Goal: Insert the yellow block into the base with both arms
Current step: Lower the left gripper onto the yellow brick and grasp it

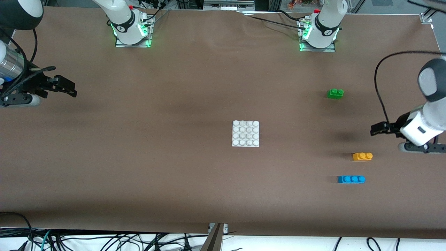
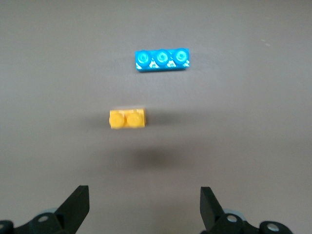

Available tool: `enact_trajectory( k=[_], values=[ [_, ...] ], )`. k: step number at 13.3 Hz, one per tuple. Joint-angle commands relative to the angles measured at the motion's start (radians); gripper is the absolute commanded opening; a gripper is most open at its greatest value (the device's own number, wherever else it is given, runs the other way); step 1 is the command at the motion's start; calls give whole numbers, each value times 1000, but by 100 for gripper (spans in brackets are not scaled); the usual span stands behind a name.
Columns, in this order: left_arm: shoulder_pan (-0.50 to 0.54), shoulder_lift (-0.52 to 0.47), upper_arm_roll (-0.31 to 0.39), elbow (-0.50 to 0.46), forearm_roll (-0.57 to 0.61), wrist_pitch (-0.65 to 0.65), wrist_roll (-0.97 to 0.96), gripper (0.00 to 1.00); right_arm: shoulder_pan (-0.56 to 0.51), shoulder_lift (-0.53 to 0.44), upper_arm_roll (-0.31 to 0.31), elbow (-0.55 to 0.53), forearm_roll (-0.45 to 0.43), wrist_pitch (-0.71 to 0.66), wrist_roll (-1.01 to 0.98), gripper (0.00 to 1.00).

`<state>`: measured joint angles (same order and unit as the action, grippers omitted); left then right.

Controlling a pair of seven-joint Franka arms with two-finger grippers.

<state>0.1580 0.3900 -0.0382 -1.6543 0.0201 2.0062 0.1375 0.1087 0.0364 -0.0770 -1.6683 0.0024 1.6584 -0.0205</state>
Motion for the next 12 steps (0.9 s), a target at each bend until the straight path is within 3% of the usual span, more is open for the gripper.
enact_trajectory(
  k=[1,6,12],
  values=[
    [14,127,9,45,-3,130,42,100,-6,-21,16,-34,-10,9,2,100],
    [20,274,20,37,-5,315,80,100,-6,-23,17,-34,-9,4,-1,100],
    [26,329,41,31,-8,359,93,100,-4,-24,17,-37,-9,4,2,100]
  ],
)
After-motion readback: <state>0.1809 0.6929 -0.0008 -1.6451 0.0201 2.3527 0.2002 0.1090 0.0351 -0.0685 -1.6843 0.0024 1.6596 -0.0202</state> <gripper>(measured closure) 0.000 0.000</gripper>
